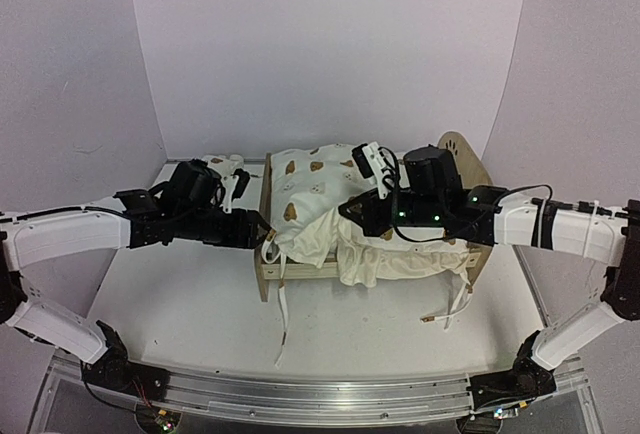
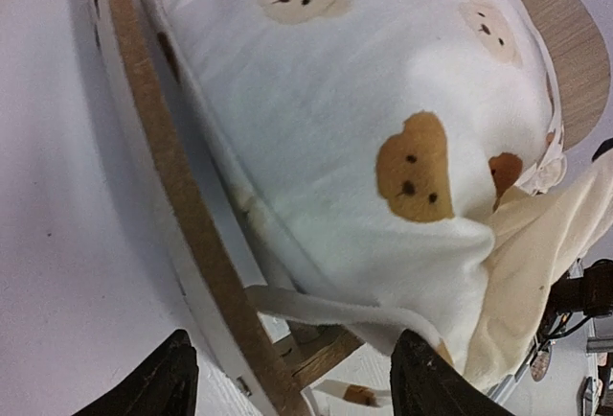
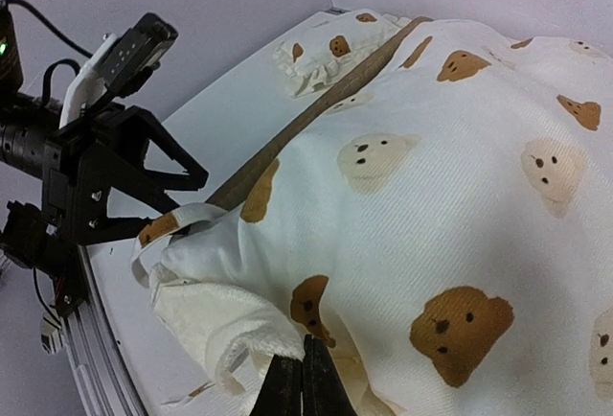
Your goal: Set up the pet bed
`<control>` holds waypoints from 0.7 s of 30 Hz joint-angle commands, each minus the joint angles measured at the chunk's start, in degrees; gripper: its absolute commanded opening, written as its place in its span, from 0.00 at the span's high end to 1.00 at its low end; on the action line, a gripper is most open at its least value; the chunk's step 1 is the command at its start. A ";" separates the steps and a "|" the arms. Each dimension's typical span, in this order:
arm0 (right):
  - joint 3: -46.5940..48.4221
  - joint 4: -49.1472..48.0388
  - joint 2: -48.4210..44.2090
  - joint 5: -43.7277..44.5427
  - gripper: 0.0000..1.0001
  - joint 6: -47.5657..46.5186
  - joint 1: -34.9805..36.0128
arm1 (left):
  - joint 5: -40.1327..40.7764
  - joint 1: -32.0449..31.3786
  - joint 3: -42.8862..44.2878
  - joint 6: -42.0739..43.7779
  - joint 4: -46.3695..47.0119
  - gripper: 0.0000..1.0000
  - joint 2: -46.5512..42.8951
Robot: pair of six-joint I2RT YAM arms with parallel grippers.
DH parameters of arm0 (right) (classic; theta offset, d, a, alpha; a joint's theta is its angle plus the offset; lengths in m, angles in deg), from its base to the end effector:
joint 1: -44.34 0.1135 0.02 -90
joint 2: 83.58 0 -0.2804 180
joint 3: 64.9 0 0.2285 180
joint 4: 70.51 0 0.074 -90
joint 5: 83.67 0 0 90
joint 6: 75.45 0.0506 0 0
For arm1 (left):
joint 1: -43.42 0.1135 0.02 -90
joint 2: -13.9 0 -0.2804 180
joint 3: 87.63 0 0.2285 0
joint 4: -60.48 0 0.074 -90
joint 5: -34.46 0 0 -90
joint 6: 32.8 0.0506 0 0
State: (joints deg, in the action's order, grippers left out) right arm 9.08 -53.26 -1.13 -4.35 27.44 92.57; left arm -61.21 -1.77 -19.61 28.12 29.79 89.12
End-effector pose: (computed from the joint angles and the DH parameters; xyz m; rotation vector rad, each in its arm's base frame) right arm 0.2066 0.2454 0.3041 -0.7610 1.9794 0.8466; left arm 0.1891 -0.1974 0.2796 0.3864 2.3237 -0.7881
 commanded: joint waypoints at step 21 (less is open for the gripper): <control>10.38 -6.81 3.29 10.06 1.00 13.43 0.42 | -2.37 0.90 -16.53 -7.16 5.76 0.29 -16.51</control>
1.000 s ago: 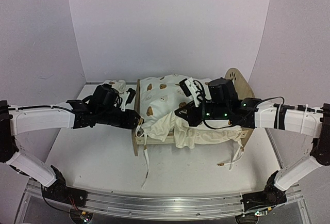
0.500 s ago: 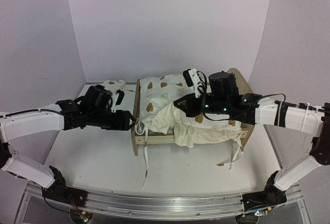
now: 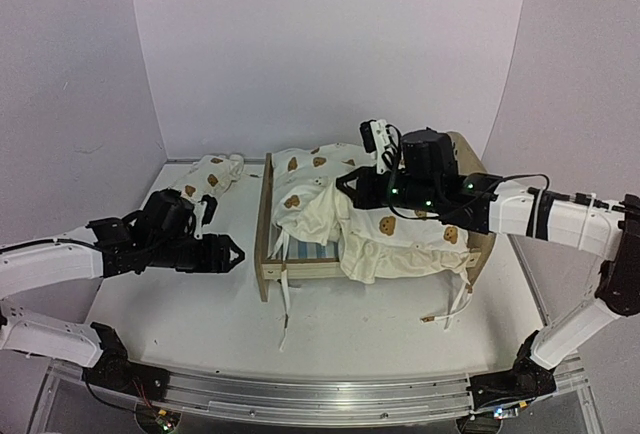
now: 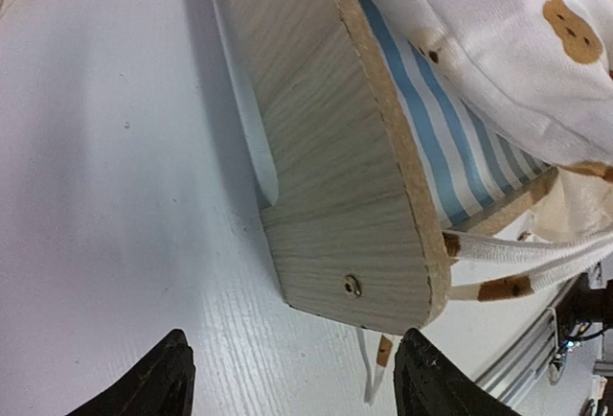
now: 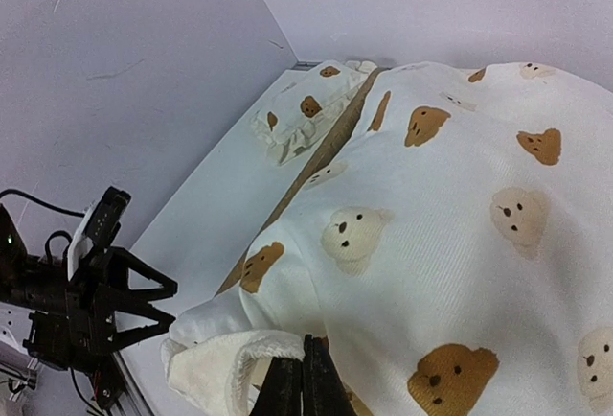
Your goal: Set up the pet bed
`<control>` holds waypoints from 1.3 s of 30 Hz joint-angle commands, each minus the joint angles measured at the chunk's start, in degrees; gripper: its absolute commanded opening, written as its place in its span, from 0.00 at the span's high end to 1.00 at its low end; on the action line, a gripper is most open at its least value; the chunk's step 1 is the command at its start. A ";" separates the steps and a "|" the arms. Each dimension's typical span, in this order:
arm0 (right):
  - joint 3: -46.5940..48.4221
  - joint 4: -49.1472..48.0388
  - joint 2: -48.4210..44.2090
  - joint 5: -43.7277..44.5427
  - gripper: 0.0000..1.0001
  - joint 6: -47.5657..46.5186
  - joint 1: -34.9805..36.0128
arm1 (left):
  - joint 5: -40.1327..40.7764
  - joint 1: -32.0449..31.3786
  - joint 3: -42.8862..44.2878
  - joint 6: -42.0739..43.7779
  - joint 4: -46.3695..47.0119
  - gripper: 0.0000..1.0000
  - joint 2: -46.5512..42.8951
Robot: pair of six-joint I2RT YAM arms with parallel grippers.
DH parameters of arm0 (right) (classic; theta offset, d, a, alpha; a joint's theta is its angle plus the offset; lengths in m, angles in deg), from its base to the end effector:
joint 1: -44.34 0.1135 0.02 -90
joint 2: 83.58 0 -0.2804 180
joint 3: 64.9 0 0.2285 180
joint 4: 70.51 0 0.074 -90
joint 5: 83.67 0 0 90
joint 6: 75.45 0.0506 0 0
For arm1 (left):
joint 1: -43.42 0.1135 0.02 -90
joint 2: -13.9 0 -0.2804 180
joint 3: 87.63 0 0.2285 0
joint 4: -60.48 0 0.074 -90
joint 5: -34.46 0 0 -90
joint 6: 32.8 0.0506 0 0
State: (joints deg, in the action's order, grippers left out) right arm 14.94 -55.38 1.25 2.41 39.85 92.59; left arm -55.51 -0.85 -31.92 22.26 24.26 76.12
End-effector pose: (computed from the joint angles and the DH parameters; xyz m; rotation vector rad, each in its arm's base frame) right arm 0.2233 0.2554 0.3301 -0.4521 1.9830 0.9062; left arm 0.1489 -0.1451 0.2511 0.1966 2.4129 -0.6749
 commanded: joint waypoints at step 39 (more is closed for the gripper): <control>4.70 20.26 8.71 -1.86 0.48 -3.27 22.81 | 1.51 -6.00 1.55 -1.46 13.55 0.78 9.33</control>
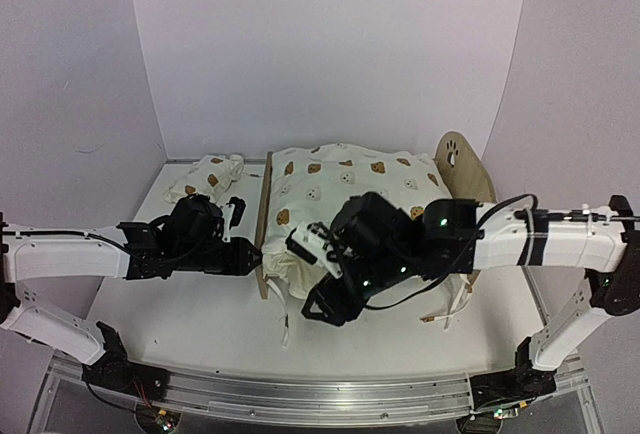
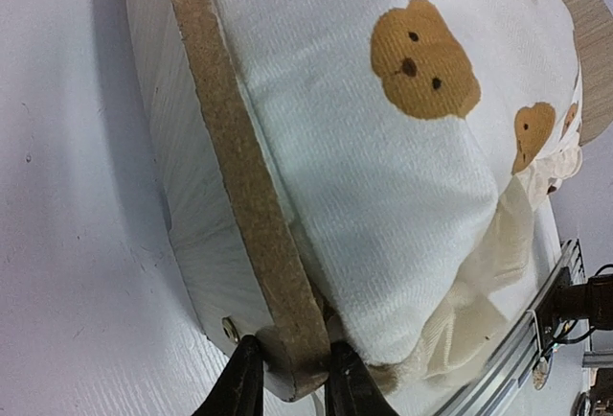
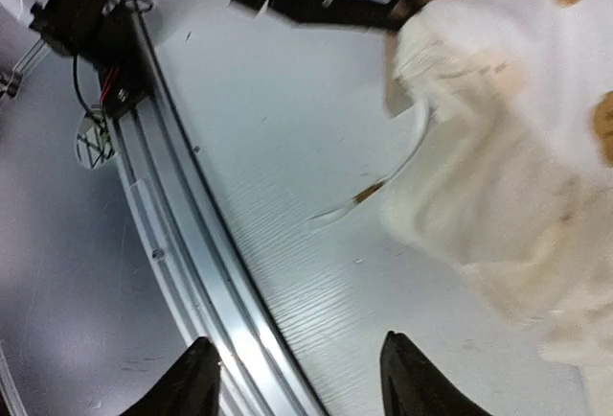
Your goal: Set up the pet bed
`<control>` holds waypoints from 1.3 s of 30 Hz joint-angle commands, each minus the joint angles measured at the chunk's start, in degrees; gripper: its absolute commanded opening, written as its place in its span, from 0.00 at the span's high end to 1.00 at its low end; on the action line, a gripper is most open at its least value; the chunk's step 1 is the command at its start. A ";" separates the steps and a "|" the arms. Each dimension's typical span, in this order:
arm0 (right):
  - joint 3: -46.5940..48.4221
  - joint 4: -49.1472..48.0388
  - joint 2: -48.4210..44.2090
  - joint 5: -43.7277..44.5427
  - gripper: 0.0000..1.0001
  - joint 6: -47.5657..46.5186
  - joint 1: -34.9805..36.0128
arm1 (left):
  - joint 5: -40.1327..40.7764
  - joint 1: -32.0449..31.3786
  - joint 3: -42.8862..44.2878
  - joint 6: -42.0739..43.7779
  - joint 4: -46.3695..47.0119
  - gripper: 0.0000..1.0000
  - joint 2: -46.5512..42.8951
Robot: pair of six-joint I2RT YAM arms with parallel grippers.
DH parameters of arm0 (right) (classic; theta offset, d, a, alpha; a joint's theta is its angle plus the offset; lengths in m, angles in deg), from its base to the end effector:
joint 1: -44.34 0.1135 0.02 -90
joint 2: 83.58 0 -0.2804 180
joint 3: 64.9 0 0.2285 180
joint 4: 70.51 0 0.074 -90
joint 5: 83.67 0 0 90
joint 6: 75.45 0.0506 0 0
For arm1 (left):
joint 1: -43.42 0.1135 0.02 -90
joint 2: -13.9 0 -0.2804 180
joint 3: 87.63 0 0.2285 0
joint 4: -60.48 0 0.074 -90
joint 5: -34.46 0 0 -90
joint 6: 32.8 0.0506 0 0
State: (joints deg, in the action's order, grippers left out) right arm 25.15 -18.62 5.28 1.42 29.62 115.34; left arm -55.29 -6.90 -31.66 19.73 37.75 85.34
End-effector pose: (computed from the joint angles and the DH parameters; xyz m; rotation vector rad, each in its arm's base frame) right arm 0.1006 0.3056 0.3023 -1.2568 2.2821 0.7164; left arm 0.1591 -0.1914 0.2413 0.2626 2.3543 -0.7938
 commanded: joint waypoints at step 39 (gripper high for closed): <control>-12.56 -43.87 32.43 27.78 0.68 -2.29 -4.43 | 4.49 0.14 -1.69 3.22 -5.75 0.52 -11.87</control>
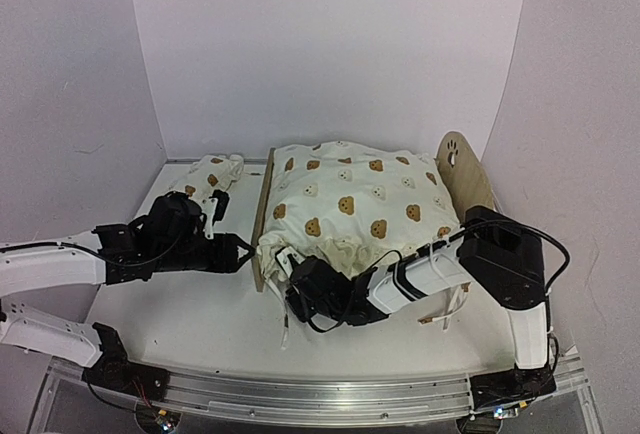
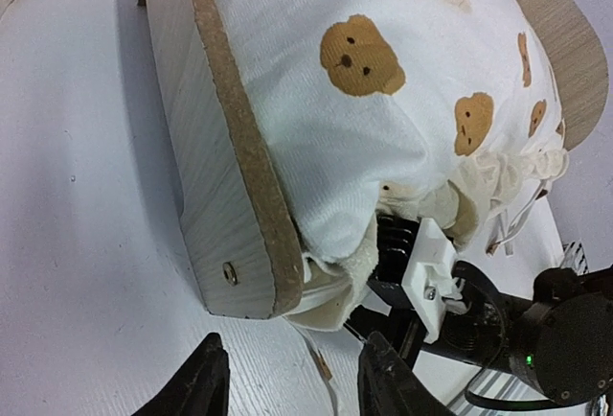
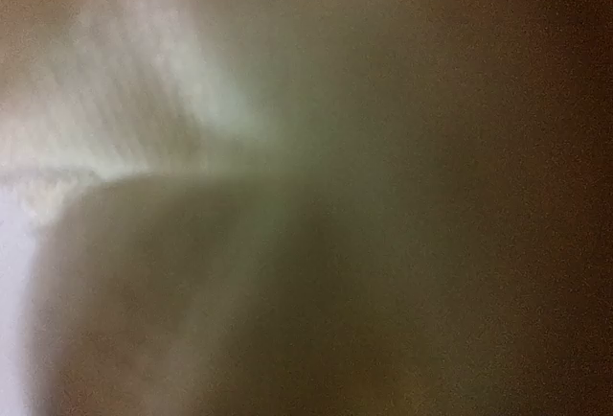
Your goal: Set up the pet bed
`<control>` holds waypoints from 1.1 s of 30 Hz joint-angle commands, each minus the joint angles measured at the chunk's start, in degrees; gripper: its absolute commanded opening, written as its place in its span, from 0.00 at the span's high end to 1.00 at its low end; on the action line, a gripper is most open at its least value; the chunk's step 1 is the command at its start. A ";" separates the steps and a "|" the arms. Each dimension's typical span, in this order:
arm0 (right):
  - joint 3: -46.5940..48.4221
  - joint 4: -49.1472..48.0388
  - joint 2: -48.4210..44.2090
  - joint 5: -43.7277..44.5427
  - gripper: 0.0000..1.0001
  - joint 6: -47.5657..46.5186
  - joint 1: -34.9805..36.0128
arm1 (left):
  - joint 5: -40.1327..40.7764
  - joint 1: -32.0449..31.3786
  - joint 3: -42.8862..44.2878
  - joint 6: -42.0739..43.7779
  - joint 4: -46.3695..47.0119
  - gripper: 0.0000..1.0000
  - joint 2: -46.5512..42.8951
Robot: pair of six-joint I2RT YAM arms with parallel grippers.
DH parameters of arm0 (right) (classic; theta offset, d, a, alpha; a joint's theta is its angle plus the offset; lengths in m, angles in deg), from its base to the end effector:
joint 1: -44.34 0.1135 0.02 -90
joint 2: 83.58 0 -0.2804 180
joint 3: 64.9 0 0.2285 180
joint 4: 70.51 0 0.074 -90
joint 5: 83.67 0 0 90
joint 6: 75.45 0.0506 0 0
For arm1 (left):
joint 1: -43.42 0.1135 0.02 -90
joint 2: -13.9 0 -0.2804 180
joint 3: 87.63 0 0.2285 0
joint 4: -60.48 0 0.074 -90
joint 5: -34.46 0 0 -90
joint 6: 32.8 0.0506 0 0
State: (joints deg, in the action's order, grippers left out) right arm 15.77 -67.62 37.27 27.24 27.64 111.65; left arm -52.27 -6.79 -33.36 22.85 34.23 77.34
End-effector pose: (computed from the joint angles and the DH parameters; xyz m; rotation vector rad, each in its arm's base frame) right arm 0.1814 0.3869 0.1240 -0.8746 2.1082 0.3168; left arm 0.1441 -0.1685 0.2557 0.2831 2.2770 -0.7479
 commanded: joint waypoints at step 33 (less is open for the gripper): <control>-10.41 12.10 -18.57 -14.83 0.66 14.50 4.55 | -1.42 -18.16 -14.82 -24.00 20.24 0.45 2.50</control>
State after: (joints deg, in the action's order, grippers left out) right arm -0.69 -57.37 19.26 5.53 42.63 115.56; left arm -60.01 -21.94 -53.58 1.37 47.95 74.04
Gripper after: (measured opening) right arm 0.259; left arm 0.546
